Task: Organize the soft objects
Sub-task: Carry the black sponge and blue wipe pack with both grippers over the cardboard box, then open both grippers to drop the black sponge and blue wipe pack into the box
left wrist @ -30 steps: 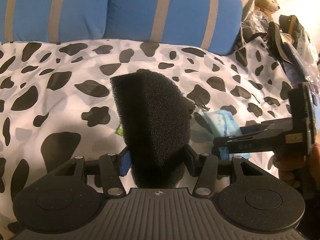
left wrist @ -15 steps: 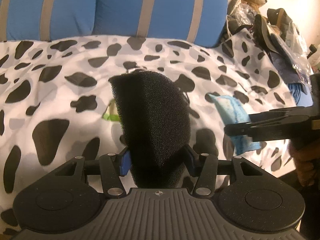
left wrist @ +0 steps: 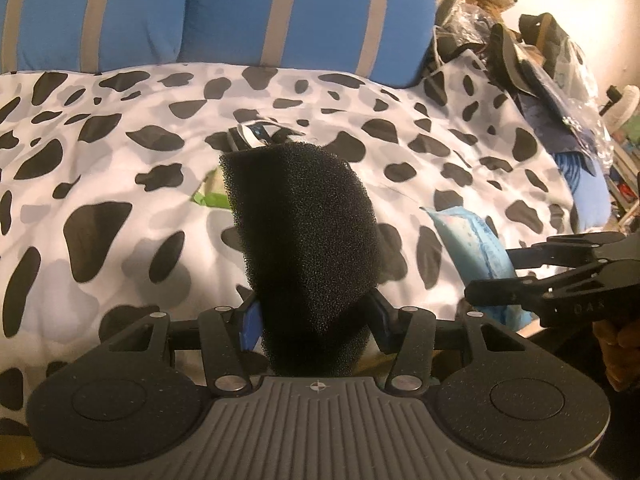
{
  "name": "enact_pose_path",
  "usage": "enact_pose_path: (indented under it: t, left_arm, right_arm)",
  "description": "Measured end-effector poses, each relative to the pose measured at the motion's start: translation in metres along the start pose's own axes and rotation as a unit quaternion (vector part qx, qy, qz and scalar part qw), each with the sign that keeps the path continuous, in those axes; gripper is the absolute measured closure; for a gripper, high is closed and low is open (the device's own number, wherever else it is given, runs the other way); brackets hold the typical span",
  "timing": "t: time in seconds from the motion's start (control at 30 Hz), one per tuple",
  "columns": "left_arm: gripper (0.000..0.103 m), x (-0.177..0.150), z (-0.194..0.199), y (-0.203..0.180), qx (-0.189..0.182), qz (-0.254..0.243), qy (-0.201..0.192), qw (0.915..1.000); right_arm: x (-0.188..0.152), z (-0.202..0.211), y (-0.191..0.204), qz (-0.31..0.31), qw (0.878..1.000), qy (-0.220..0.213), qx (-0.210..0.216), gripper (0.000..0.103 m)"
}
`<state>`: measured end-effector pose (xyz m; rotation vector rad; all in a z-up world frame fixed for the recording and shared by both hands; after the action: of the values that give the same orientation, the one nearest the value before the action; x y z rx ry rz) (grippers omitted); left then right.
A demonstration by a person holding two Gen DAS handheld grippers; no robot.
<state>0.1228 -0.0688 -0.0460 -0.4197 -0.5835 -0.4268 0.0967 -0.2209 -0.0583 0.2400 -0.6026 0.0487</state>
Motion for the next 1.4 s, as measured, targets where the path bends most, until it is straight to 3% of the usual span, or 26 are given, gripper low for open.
enact_pose_path:
  t: [0.27,0.57,0.67,0.77,1.07,1.4]
  left_arm:
    - [0.052,-0.029,0.012,-0.016,-0.009,-0.009,0.022,0.9997]
    - [0.050,-0.074,0.014,-0.030,0.002,-0.035,0.094,0.9949]
    - [0.043,-0.087,0.011,-0.035,0.005,-0.044,0.121,0.9917]
    - [0.023,-0.100,0.010,-0.037,0.007,-0.047,0.142,0.9887]
    - [0.022,-0.095,0.023,-0.032,0.014,-0.011,0.118,0.9928]
    - [0.022,-0.075,0.034,-0.002,0.046,0.082,0.064,0.9935]
  right_arm:
    - [-0.024,0.016,0.017,0.017,1.000,0.004,0.009,0.035]
    - [-0.041,0.033,0.023,0.017,1.000,0.001,0.007,0.035]
    - [-0.045,0.038,0.027,0.017,1.000,-0.001,0.009,0.035]
    - [-0.049,0.041,0.030,0.020,1.000,-0.001,0.008,0.035]
    - [-0.055,0.041,0.034,0.023,1.000,0.009,0.003,0.035]
    - [-0.061,0.039,0.043,0.038,0.999,0.021,0.009,0.035]
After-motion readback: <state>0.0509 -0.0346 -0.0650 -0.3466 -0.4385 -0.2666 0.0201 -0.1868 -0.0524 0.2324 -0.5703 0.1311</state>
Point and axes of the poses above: each gripper's, at about its wrist camera, not at the fingertips, and z roughly against the way its jaws point, y to its left, x to its top, the point moved 10 cm from there along -z, roughly the way its jaws point, and after that the axes turned 2 degrees about z, right-handed, at the moved point
